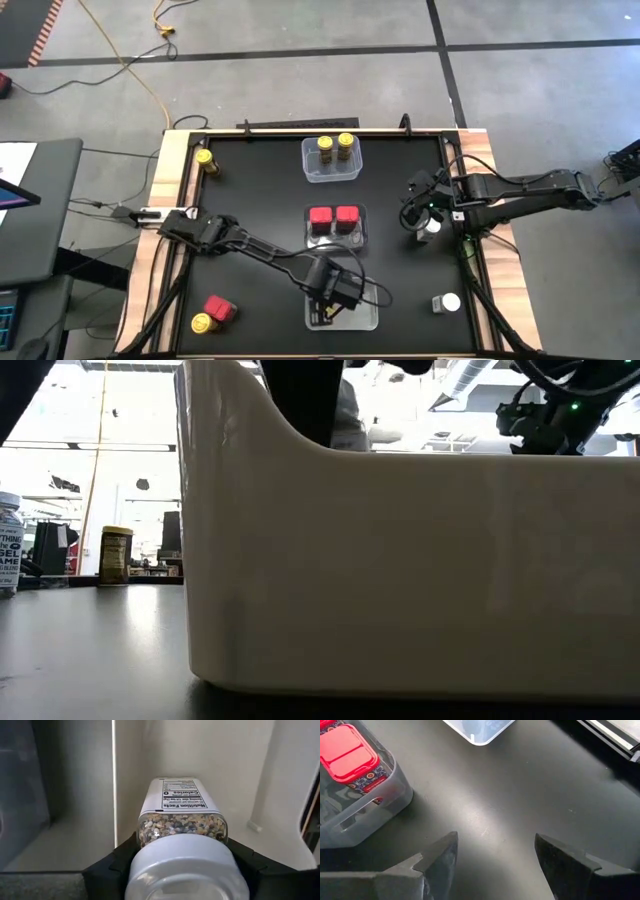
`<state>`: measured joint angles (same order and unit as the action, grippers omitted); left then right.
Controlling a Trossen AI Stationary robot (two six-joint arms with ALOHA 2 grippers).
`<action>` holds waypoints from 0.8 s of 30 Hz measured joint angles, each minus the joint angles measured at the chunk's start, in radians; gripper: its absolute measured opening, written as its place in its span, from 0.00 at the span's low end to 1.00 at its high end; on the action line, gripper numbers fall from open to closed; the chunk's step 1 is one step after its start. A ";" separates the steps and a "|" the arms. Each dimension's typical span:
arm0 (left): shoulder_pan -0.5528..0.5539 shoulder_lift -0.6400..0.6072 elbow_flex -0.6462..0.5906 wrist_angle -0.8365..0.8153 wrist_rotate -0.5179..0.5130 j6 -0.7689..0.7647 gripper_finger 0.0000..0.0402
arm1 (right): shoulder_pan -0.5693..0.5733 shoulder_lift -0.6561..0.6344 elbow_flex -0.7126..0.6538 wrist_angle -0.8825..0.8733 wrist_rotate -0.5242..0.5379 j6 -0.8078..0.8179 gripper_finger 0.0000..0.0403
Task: Sort spices by type
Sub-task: Put the top left white seasoning bottle into the gray bin
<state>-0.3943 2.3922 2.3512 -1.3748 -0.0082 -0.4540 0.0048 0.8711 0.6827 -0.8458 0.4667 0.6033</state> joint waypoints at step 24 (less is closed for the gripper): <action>0.002 0.018 0.000 0.017 -0.032 -0.002 0.71 | 0.000 0.000 0.000 -0.007 0.000 0.001 0.72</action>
<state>-0.3927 2.4104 2.3516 -1.3577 -0.0399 -0.4557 0.0048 0.8714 0.6827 -0.8532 0.4667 0.6041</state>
